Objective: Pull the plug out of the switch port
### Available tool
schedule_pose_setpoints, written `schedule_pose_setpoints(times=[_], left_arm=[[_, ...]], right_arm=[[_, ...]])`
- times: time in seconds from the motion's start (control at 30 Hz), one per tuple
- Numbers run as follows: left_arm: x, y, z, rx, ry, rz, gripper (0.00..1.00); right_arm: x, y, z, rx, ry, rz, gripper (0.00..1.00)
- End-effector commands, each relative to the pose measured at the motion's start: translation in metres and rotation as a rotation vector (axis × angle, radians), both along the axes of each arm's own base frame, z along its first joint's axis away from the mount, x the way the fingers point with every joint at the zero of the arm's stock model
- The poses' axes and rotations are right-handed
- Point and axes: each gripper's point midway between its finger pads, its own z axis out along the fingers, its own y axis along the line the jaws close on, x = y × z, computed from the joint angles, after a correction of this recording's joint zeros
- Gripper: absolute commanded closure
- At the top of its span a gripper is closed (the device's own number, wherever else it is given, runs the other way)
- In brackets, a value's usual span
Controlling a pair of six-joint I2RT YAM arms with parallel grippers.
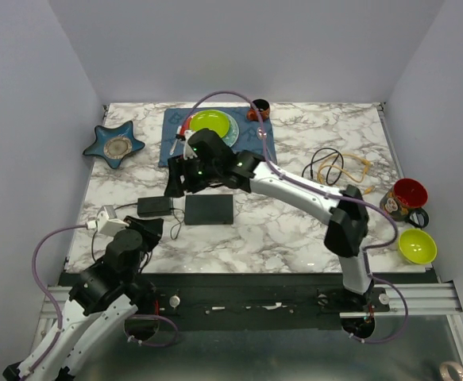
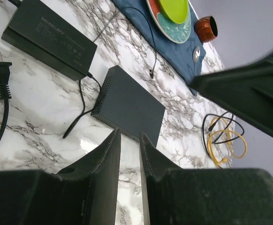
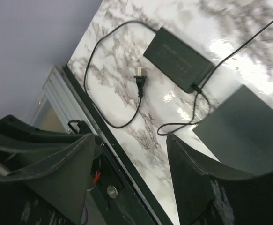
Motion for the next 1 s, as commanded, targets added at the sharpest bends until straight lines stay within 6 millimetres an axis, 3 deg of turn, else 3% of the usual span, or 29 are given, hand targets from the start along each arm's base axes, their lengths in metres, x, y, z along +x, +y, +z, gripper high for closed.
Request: schedule_pose_setpoints(times=[0.0,0.03,0.1,0.13,0.2,0.23,0.27,0.33,0.37,0.4,0.43,0.47,0.6,0.73,0.97], left_arm=[[0.011,-0.007,0.006,0.016,-0.012,-0.005,0.69],[0.014,-0.014,-0.003,0.037,0.021,-0.025,0.69],[0.021,-0.023,-0.005,0.035,0.029,-0.045,0.70],[0.025,-0.030,-0.017,0.059,0.074,-0.061,0.69],[0.031,-0.037,-0.027,0.073,0.114,-0.066,0.70],[0.035,-0.040,-0.040,0.111,0.173,-0.062,0.70],[0.039,-0.041,-0.044,0.127,0.188,-0.054,0.71],[0.047,-0.043,-0.056,0.158,0.235,-0.029,0.72],[0.052,-0.042,-0.057,0.168,0.236,-0.014,0.73],[0.058,-0.040,-0.059,0.166,0.238,0.006,0.73],[0.063,-0.040,-0.062,0.177,0.261,0.020,0.74],[0.067,-0.039,-0.062,0.188,0.269,0.023,0.77],[0.086,-0.036,-0.068,0.193,0.303,0.039,0.83],[0.101,-0.027,-0.087,0.180,0.371,0.062,0.90],[0.133,-0.043,-0.091,0.138,0.360,-0.005,0.96]], right_arm=[[0.016,-0.055,0.027,-0.049,-0.154,-0.206,0.29],[0.018,-0.068,0.034,-0.055,-0.187,-0.248,0.29],[0.018,-0.087,0.020,-0.106,-0.195,-0.289,0.29],[0.015,-0.100,-0.004,-0.163,-0.176,-0.306,0.29],[0.016,-0.122,-0.016,-0.201,-0.175,-0.364,0.31],[0.016,-0.140,-0.041,-0.248,-0.140,-0.400,0.33],[0.016,-0.149,-0.044,-0.251,-0.131,-0.425,0.35],[0.024,-0.164,-0.058,-0.246,-0.097,-0.477,0.48],[0.022,-0.174,-0.074,-0.275,-0.075,-0.490,0.56],[0.024,-0.180,-0.081,-0.287,-0.060,-0.509,0.81],[0.031,-0.188,-0.086,-0.293,-0.045,-0.541,0.97],[0.032,-0.193,-0.093,-0.308,-0.033,-0.552,1.00],[0.040,-0.205,-0.113,-0.349,-0.008,-0.590,0.99],[0.046,-0.214,-0.141,-0.396,0.040,-0.617,1.00],[0.053,-0.214,-0.164,-0.400,0.078,-0.614,1.00]])
